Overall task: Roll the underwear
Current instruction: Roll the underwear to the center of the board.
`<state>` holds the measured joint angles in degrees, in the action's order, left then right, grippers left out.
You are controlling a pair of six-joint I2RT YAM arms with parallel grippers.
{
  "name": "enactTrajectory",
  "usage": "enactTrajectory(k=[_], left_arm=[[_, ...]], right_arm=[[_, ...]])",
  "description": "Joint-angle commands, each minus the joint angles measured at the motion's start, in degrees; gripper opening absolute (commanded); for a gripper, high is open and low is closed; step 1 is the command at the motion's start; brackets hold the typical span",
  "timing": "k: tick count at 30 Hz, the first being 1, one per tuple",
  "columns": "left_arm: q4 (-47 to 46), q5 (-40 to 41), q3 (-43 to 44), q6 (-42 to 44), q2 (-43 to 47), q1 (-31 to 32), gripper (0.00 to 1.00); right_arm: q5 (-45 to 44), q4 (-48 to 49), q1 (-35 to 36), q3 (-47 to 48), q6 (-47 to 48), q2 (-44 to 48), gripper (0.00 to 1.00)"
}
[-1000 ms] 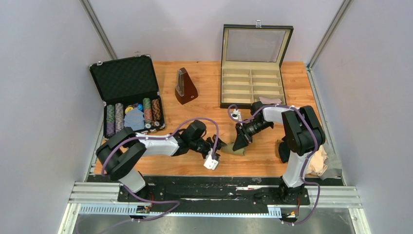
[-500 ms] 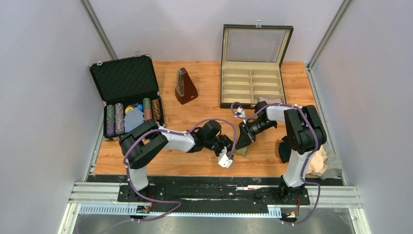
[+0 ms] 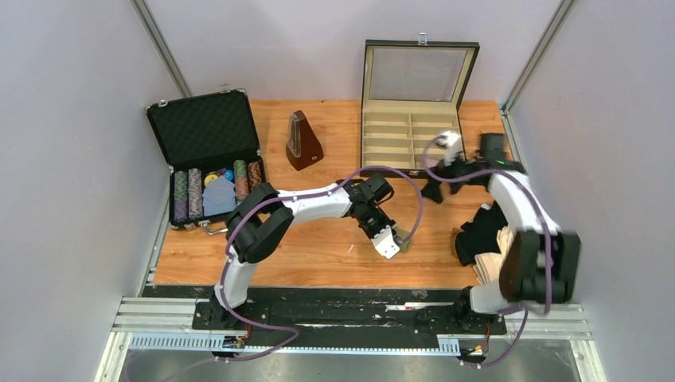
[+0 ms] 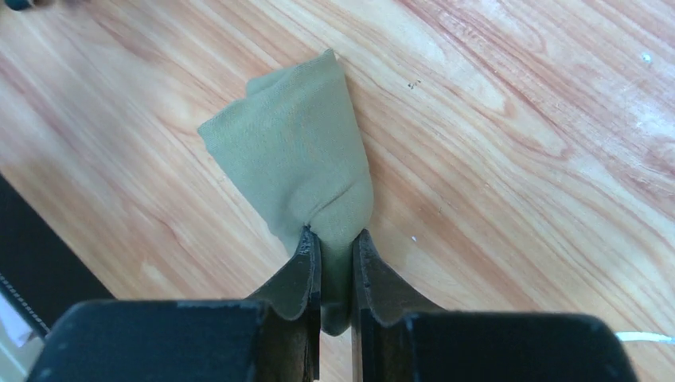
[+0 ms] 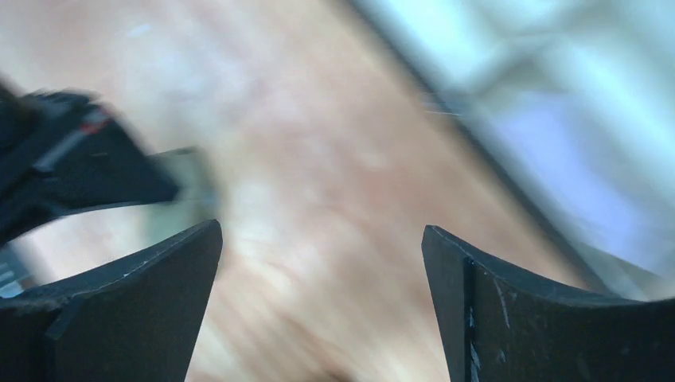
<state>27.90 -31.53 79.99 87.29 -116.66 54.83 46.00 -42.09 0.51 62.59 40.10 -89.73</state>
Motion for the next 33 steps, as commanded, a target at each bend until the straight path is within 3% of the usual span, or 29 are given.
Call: enactTrajectory(k=[1,3,5,7,10,13,16,19,25,28,33], left_arm=[[28.8,1.6,5.0,-1.8,-7.2,2.2,0.07],[31.2,0.6,7.3,-6.2,-8.9,2.3,0.07],[31.4,-1.0,7.5,-10.5,-9.2,2.3,0.08],[30.5,-3.3,6.5,-14.9,-9.0,2.1,0.08],[28.6,-8.1,5.6,-24.0,-9.2,1.3,0.09],[26.4,-11.0,4.5,-30.8,-10.3,0.2,0.1],[26.4,-14.5,5.3,-34.2,-12.2,-0.8,0.1],[27.2,-16.5,7.2,-37.6,-14.7,-1.9,0.11],[26.0,-18.7,8.2,-42.5,-16.8,-2.7,0.11],[24.3,-19.0,7.6,-44.2,-16.8,-2.7,0.12],[24.4,-18.9,8.0,-46.0,-17.5,-2.8,0.12]], right_arm=[[-9.6,26.4,-10.3,-9.0,-5.9,25.7,1.0],[-12.8,32.4,-10.4,-16.5,-5.2,35.9,1.0],[-14.2,31.3,-10.4,-21.9,-5.6,44.2,1.0],[-11.7,20.1,-10.4,-24.6,-2.0,50.2,1.0],[-7.1,2.1,-10.4,-27.6,7.2,57.3,0.88],[-0.1,-14.5,-10.4,-31.6,24.8,64.9,0.8],[6.8,-19.3,-10.4,-33.9,35.5,72.9,0.83],[12.3,-25.0,-10.0,-35.3,52.6,72.4,0.83],[15.4,-28.8,-8.1,-38.5,72.7,62.3,0.79],[14.6,-25.0,-4.6,-41.7,74.0,62.4,0.82],[6.2,-8.7,10.2,-41.8,49.5,60.5,0.74]])
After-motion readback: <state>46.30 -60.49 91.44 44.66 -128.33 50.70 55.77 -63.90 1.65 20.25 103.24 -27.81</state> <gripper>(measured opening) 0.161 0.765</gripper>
